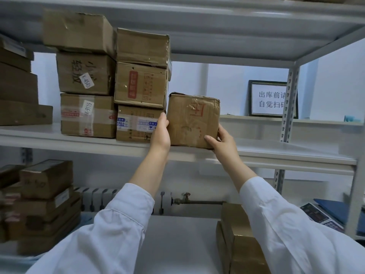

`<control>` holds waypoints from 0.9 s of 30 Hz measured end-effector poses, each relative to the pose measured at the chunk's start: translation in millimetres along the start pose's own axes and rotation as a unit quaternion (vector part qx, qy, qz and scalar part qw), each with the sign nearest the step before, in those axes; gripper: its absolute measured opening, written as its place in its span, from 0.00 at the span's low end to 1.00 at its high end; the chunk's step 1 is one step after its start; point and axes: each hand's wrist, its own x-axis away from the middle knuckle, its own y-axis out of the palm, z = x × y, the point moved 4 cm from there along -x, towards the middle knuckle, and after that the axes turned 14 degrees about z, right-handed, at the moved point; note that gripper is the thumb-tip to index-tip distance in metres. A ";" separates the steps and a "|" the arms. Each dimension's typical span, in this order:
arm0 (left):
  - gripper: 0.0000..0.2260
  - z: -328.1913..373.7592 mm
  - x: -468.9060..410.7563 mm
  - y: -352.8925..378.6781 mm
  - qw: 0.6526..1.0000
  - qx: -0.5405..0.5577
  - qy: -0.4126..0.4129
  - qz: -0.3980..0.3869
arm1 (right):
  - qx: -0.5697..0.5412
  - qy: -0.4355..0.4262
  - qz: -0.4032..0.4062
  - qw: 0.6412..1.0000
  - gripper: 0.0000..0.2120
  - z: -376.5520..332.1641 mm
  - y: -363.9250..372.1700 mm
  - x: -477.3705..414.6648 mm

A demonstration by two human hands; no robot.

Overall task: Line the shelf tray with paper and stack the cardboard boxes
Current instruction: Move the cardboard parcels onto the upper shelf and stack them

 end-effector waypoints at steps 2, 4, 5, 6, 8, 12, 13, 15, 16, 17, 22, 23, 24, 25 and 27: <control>0.24 -2.6 -3.3 0.8 1.000 -0.006 0.003 -0.008 | 0.016 -0.007 0.003 1.000 0.18 0.5 2.8 -3.2; 0.24 -7.7 -8.1 2.5 1.000 -0.007 -0.002 -0.006 | 0.035 -0.017 0.009 0.999 0.18 0.9 4.8 -6.7; 0.25 -10.6 -10.9 3.0 1.000 -0.009 -0.007 -0.001 | 0.042 -0.018 0.011 0.999 0.17 1.9 5.8 -8.3; 0.26 -13.7 -14.0 3.2 1.000 -0.013 -0.014 0.004 | 0.046 -0.015 0.012 0.999 0.17 4.2 7.4 -10.5; 0.28 -18.3 -18.7 3.3 0.999 -0.014 -0.026 0.013 | 0.050 -0.005 0.006 0.999 0.17 8.6 10.2 -12.4; 0.28 -26.9 -24.6 3.7 0.999 -0.002 -0.034 0.017 | 0.044 0.023 -0.025 0.998 0.20 18.9 10.9 -10.2; 0.28 -29.2 -24.9 3.7 0.999 0.004 -0.034 0.027 | 0.043 0.029 -0.030 0.998 0.21 21.2 10.2 -9.3; 0.24 -34.3 -23.8 2.6 0.997 0.013 -0.027 0.064 | 0.034 0.043 -0.022 0.998 0.22 28.1 6.1 -7.8; 0.20 -36.9 -22.7 1.6 0.995 0.020 -0.021 0.091 | 0.029 0.053 -0.006 0.998 0.22 31.1 2.8 -7.4; 0.15 -40.7 -20.8 1.2 0.992 0.031 -0.023 0.119 | 0.034 0.064 0.014 0.997 0.22 32.1 -2.4 -5.5; 0.04 -65.5 -2.5 8.1 0.962 0.112 -0.135 0.209 | 0.062 0.072 0.028 0.995 0.13 29.9 -23.7 8.6; 0.06 -72.6 1.9 13.0 0.955 0.124 -0.168 0.211 | 0.068 0.077 0.022 0.994 0.12 31.5 -28.7 11.9; 0.12 -77.9 5.7 16.8 0.949 0.135 -0.192 0.210 | 0.071 0.082 0.015 0.994 0.11 32.8 -31.9 14.9; 0.17 -83.8 8.9 20.6 0.944 0.145 -0.212 0.208 | 0.079 0.088 0.009 0.993 0.10 35.4 -36.0 17.3; 0.20 -94.8 12.9 29.1 0.937 0.151 -0.240 0.204 | 0.094 0.094 0.001 0.991 0.10 40.9 -45.6 21.0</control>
